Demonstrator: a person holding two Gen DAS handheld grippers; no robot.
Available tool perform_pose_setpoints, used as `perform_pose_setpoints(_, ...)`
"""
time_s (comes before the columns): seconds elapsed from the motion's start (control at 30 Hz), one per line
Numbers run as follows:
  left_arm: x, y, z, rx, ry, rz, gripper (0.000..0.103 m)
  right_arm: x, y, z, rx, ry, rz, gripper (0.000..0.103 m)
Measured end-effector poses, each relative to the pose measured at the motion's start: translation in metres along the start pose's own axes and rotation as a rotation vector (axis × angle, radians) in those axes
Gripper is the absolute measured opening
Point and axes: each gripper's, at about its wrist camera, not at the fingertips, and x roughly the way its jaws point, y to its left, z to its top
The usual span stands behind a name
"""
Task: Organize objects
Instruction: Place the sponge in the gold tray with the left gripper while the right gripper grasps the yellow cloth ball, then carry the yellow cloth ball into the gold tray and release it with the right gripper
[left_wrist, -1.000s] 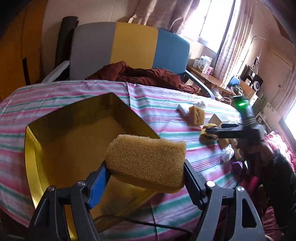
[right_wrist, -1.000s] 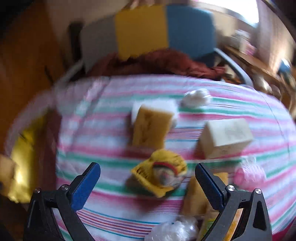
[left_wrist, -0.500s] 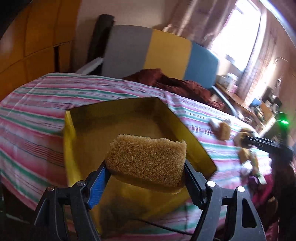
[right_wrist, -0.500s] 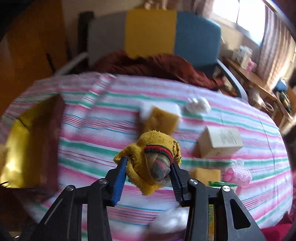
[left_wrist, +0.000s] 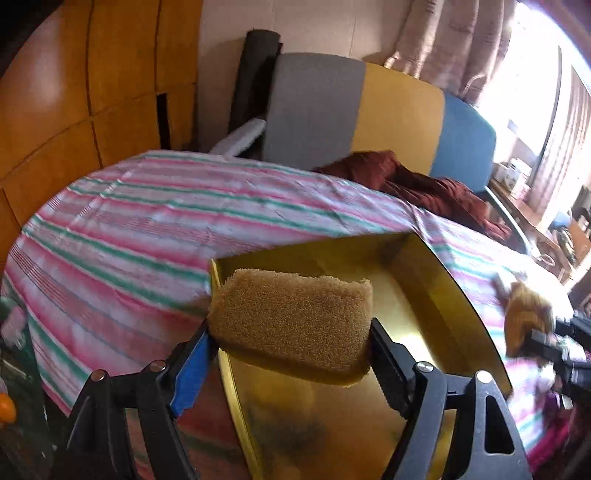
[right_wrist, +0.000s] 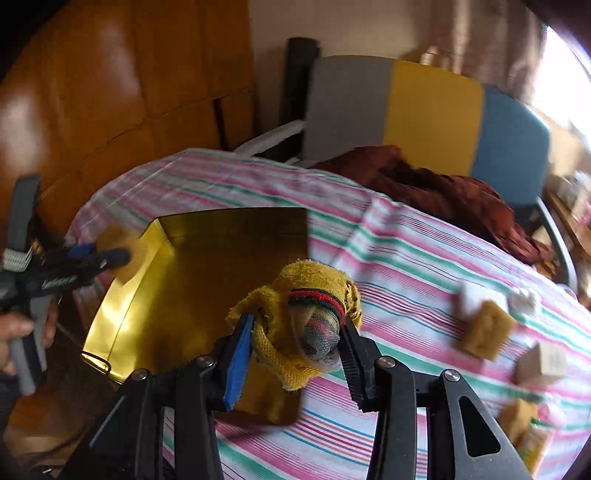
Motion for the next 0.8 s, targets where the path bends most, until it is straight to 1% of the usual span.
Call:
perform_pose_setpoints(0.1,0.015,0.005,0.013,0.008,0.015,0.029,0.082,0.019,0.016,0.003,-0.034,0.04,0.005,0.045)
perform_pose_setpoints(0.17,0.02,0.009,0.02,0.001,-0.007,0.021,0.087,0.029,0.023,0.003,-0.042,0.062,0.016,0.045)
perform_pose_setpoints(0.2,0.025,0.011,0.022,0.003,-0.004,0.033,0.089,0.032,0.025,0.003,-0.043,0.069,0.017,0.045)
perform_pose_setpoints(0.23,0.03,0.014,0.024,-0.001,0.006,0.044,0.09,0.037,0.027,0.003,-0.043,0.08,0.008,0.046)
perform_pose_setpoints(0.3,0.039,0.021,0.026,-0.031,0.039,0.04,0.09,0.047,0.026,0.002,-0.025,0.097,-0.03,0.049)
perform_pose_setpoints(0.33,0.041,0.025,0.026,-0.055,0.049,0.034,0.09,0.051,0.024,0.002,-0.015,0.098,-0.04,0.059)
perform_pose_setpoints(0.37,0.04,0.026,0.026,-0.068,0.044,0.024,0.091,0.053,0.021,0.003,-0.001,0.092,-0.034,0.066)
perform_pose_setpoints(0.4,0.037,0.025,0.025,-0.069,0.037,0.015,0.093,0.052,0.017,0.004,0.019,0.077,-0.026,0.07)
perform_pose_setpoints(0.43,0.034,0.024,0.023,-0.065,0.032,0.01,0.095,0.051,0.013,0.006,0.046,0.055,-0.022,0.079)
perform_pose_setpoints(0.47,0.03,0.022,0.021,-0.064,0.029,0.003,0.095,0.05,0.009,0.009,0.064,0.04,-0.021,0.083)
perform_pose_setpoints(0.53,0.018,0.017,0.016,-0.067,0.017,-0.03,0.095,0.047,0.005,0.012,0.081,0.026,-0.024,0.084)
perform_pose_setpoints(0.57,0.012,0.013,0.011,-0.057,0.012,-0.035,0.095,0.046,0.006,0.012,0.079,0.03,-0.023,0.085)
perform_pose_setpoints(0.6,0.007,0.008,0.007,-0.043,0.009,-0.029,0.095,0.045,0.007,0.01,0.077,0.035,-0.02,0.087)
perform_pose_setpoints(0.73,-0.026,-0.018,-0.018,0.049,-0.07,0.012,0.095,0.044,0.012,-0.006,0.059,0.062,-0.006,0.091)
perform_pose_setpoints(0.8,-0.04,-0.027,-0.03,0.069,-0.101,0.033,0.094,0.041,0.013,-0.014,0.058,0.06,-0.004,0.094)
